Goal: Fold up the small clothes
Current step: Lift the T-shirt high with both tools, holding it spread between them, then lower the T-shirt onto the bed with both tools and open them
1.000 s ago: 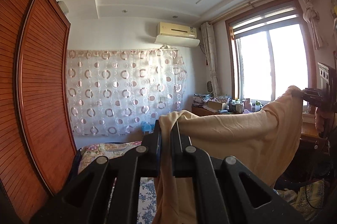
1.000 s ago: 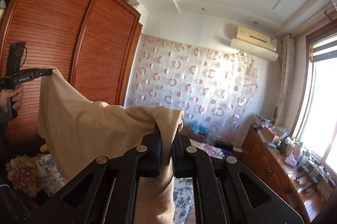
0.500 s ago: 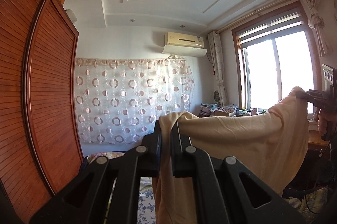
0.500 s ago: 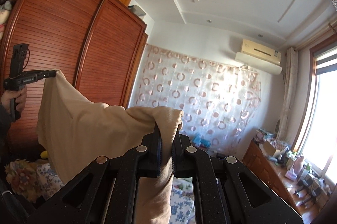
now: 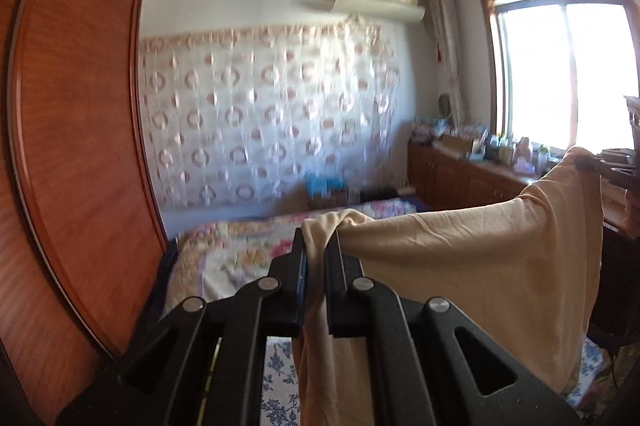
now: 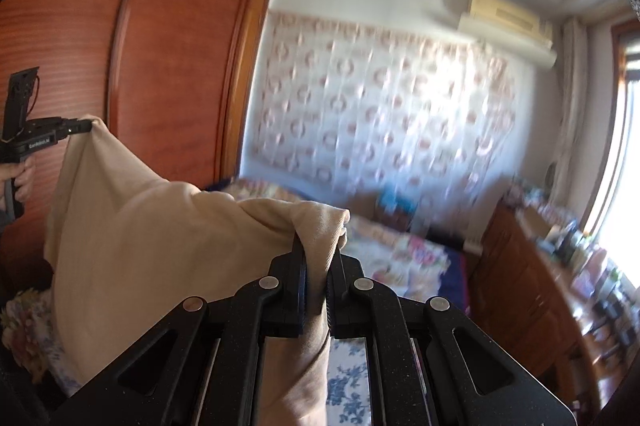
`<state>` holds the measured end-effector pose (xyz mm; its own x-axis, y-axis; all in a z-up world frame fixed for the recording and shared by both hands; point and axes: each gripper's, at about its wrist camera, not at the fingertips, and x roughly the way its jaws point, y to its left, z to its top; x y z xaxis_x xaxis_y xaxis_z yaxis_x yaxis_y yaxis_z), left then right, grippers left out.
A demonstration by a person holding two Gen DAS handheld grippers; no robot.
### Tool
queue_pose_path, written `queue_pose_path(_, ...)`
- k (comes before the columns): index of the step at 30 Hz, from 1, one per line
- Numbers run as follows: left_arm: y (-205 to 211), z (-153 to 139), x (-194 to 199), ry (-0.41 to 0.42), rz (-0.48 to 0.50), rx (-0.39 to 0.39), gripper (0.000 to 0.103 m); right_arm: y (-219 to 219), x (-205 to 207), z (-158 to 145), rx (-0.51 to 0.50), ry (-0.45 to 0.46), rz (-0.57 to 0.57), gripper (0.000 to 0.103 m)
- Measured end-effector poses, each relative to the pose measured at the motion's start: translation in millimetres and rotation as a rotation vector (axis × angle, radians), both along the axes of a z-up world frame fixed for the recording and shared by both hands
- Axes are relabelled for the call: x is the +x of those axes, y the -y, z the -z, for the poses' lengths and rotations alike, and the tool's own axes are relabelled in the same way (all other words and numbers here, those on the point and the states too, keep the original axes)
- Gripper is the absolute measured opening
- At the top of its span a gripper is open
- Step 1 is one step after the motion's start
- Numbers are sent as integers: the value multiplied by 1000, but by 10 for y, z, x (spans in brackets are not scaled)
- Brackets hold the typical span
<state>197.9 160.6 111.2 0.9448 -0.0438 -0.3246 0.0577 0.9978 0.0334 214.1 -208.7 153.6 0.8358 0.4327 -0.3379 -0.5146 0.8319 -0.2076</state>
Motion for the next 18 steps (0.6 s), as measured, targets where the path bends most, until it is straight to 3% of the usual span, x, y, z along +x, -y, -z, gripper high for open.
queue_pose_path(8, -25, 1267, 1226, -214, -41, 7, 4, -307, 1399, 1265, -83, -207, 38, 5)
queue_pose_path(12, 6, 1653, 1610, -281, -43, 3, 4, -393, 1924, 1732, -102, -287, 53, 5)
queue_pose_path(18, -50, 1845, 1921, -343, -27, 22, 11, -419, 2421, 2302, -133, -387, 99, 5)
